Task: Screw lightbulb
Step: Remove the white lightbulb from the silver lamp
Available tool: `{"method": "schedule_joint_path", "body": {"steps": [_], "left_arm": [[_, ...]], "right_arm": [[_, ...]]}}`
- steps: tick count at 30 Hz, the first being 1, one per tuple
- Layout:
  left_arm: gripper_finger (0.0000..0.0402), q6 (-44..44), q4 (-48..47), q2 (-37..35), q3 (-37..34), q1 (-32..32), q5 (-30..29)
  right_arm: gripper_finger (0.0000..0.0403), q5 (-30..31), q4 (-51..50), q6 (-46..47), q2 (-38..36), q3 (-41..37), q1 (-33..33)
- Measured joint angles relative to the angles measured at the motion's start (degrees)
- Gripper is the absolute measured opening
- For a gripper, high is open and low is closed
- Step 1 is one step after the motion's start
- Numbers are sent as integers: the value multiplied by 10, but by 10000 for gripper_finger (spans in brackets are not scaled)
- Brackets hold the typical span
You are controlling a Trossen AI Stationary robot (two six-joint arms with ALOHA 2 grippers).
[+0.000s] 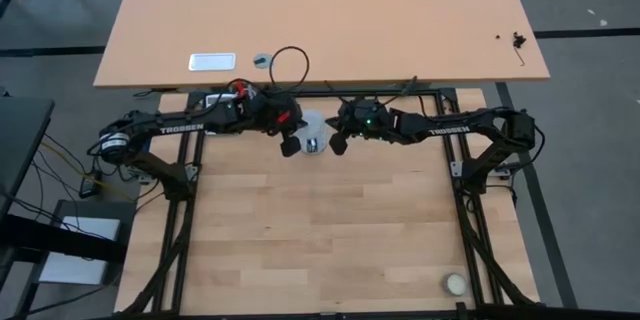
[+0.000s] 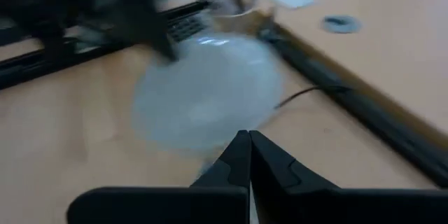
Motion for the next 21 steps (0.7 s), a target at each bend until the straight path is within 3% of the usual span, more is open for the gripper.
{"method": "schedule_joint_path", "body": {"steps": [10,21], "left_arm": [[0,0,11,-3,5,-13,22],[0,9,15,-6,31,12,8]], "right_arm": [[12,9,-20,4,-8,0,-32],[15,-7,-45,-23,-61,0,-16]]}}
